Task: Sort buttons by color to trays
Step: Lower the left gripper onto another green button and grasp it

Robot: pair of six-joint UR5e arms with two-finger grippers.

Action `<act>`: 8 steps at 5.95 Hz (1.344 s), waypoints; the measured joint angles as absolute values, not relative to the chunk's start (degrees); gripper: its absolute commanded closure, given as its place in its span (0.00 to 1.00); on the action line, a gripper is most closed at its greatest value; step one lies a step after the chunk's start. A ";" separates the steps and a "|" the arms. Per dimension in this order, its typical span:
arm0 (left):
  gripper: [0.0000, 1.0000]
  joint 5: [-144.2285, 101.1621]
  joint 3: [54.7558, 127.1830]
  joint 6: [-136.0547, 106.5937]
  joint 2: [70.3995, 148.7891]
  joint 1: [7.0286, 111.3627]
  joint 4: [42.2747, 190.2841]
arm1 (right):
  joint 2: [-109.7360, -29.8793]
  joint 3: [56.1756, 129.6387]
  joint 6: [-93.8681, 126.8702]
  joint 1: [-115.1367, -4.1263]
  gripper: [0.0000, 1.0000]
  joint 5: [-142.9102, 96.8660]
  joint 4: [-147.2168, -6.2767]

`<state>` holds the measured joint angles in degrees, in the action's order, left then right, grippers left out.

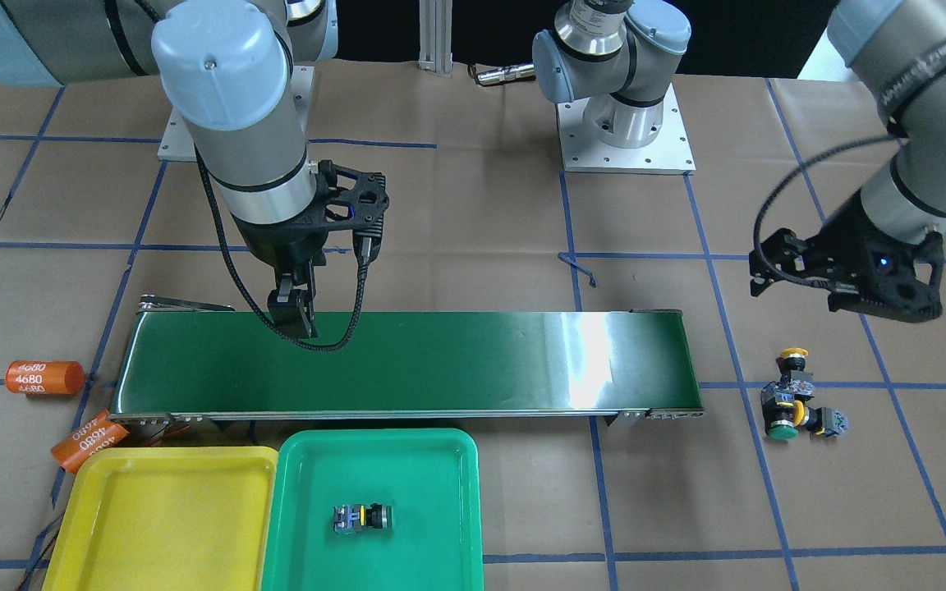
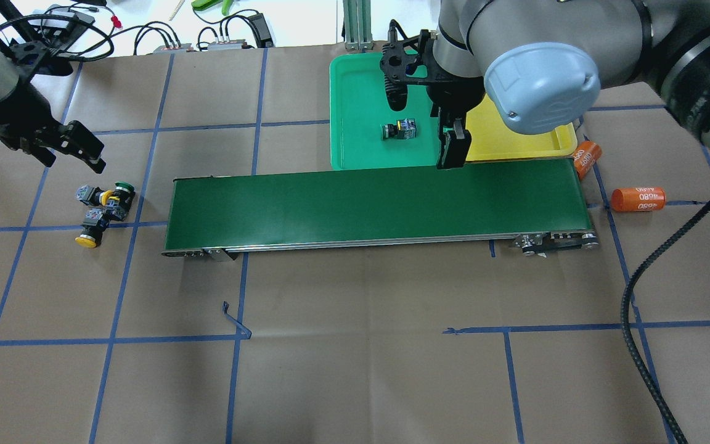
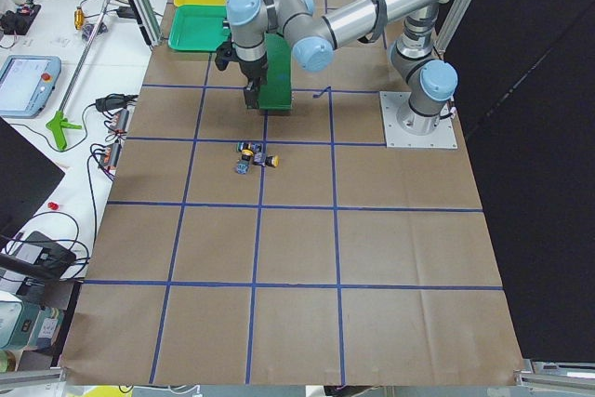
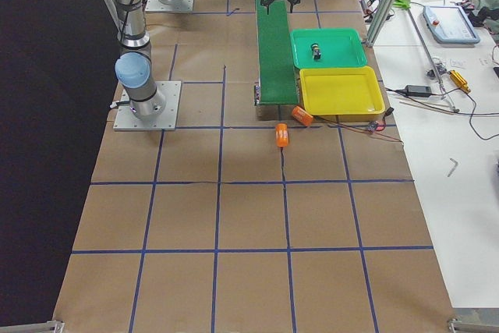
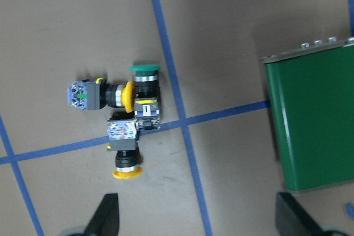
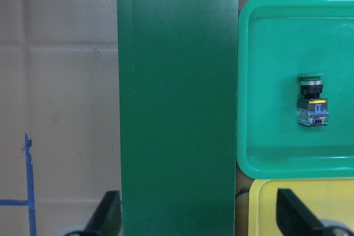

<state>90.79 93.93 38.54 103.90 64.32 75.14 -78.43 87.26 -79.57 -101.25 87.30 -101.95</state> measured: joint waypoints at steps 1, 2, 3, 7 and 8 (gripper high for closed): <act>0.02 90.85 95.32 42.58 107.37 61.66 70.21 | -78.39 87.15 -79.52 -101.25 0.00 87.22 -101.86; 0.02 90.87 98.34 45.03 110.69 59.50 63.57 | -78.39 87.24 -79.48 -101.25 0.00 87.19 -101.83; 0.03 90.85 102.13 46.12 112.80 58.17 58.15 | -78.44 87.35 -79.46 -101.25 0.00 87.19 -101.83; 1.00 90.82 107.27 46.86 115.13 57.56 52.34 | -78.41 87.53 -79.45 -101.25 0.00 87.19 -102.04; 1.00 90.80 106.90 47.25 115.10 57.57 51.96 | -78.41 87.54 -79.45 -101.25 0.00 87.19 -102.13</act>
